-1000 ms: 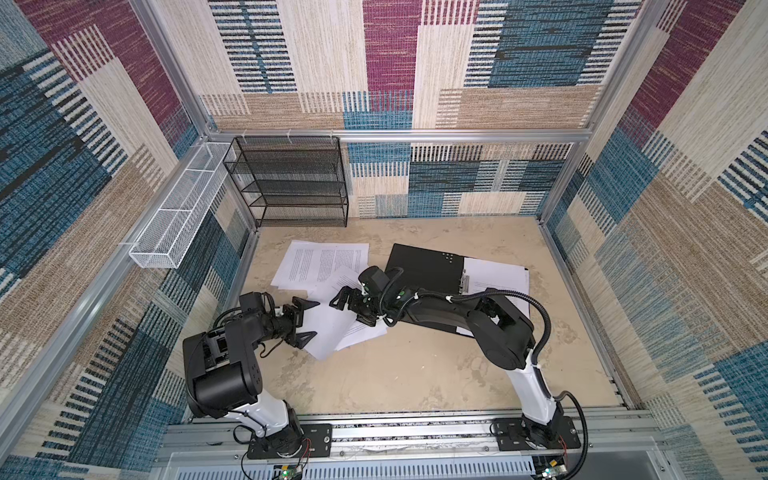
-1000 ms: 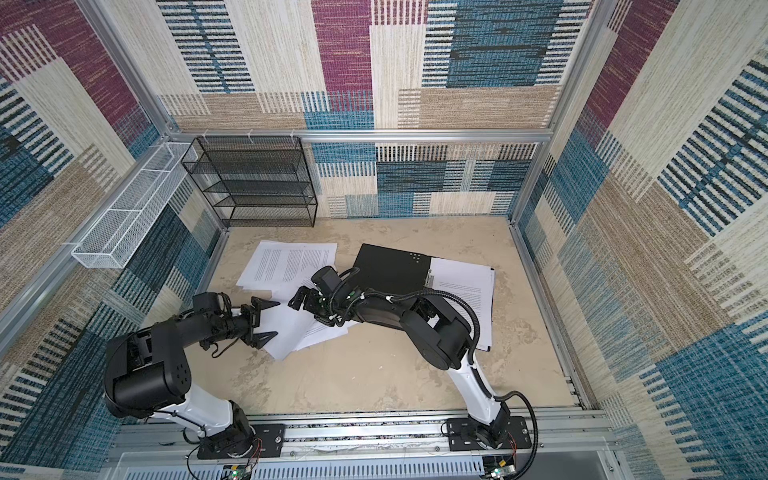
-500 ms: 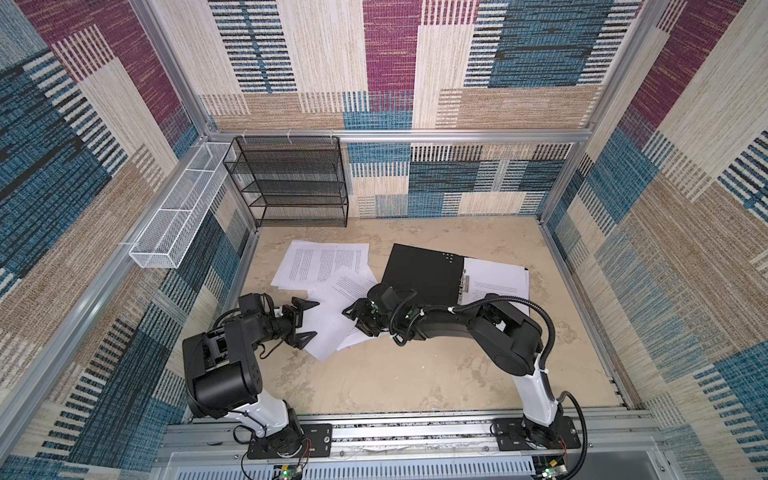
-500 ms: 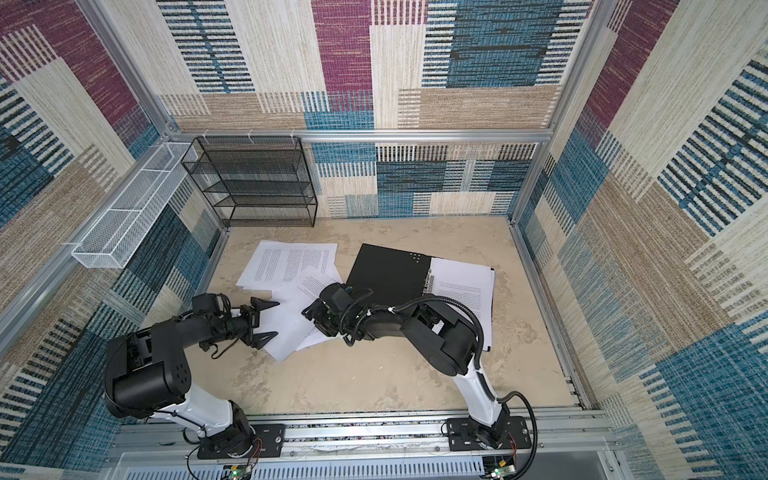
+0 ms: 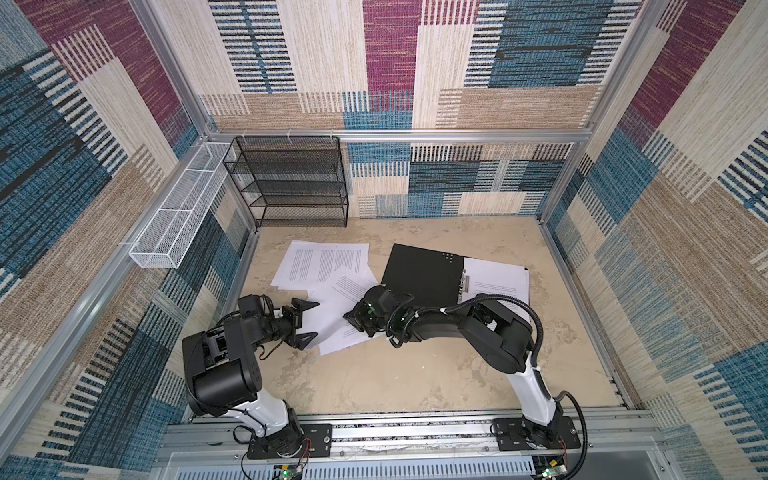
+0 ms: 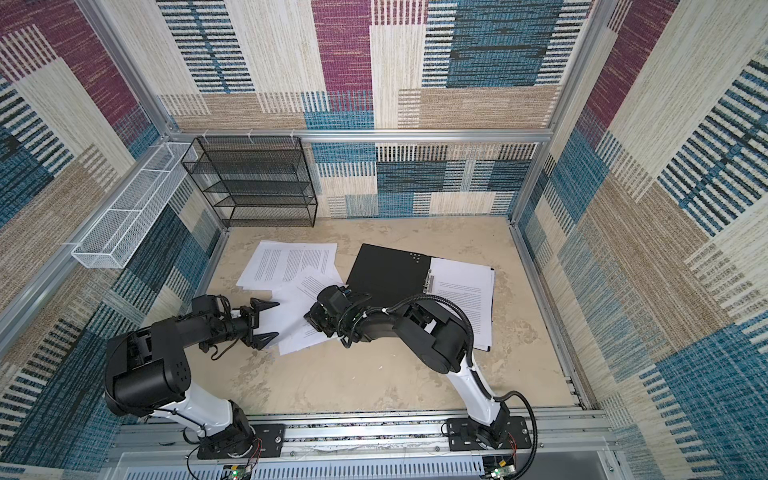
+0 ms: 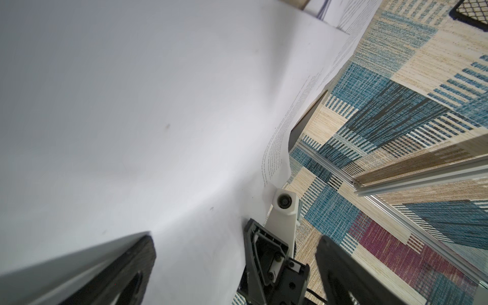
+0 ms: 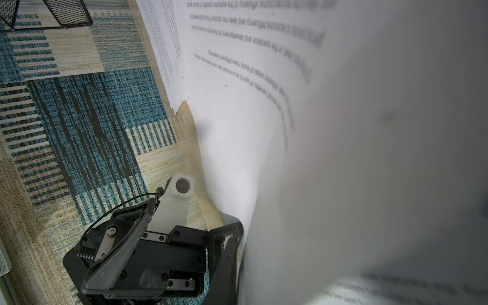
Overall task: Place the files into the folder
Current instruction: 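Carry the sheet over the folder with the right gripper while the left returns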
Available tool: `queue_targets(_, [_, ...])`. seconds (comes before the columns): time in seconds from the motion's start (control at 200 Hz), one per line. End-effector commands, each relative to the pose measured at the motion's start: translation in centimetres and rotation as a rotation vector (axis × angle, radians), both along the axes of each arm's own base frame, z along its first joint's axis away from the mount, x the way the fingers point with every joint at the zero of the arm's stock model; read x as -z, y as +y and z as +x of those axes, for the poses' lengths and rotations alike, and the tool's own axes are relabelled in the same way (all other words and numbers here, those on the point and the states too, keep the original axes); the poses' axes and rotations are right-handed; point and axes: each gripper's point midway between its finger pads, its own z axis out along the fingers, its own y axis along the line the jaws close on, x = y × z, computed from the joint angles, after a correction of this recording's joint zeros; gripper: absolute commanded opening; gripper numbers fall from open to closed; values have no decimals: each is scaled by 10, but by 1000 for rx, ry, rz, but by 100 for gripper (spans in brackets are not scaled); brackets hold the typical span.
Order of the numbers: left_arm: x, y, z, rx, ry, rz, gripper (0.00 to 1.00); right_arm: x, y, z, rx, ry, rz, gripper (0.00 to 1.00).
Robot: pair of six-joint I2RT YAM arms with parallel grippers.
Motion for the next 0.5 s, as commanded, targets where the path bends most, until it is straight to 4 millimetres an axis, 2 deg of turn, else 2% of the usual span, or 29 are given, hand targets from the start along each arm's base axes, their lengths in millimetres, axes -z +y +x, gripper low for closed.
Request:
queue_targets(0.0, [39,21,-31,-24,227,201,100,-16,2,6,-2,-55,-8,0])
queue_targets(0.065, [14,19,-12,4,126,184,100,-29,4,11,-35,-106,-35,0])
queue_targets(0.125, [-17,19,2,41,30,196,100,-45,3,17,-60,-161,-62,0])
queue_targets(0.175, [-50,18,14,73,-62,214,100,-63,6,22,-116,-215,-61,0])
queue_targets(0.23, [-85,14,20,104,-149,246,99,-79,1,28,-150,-251,-74,0])
queue_targets(0.28, [-106,7,22,122,-208,284,100,-97,-6,31,-180,-307,-70,0])
queue_targets(0.361, [-134,-5,22,137,-290,348,100,-120,-29,39,-205,-361,-93,0])
queue_targets(0.496, [-174,-30,30,222,-426,490,100,-161,-102,45,-239,-453,-117,0])
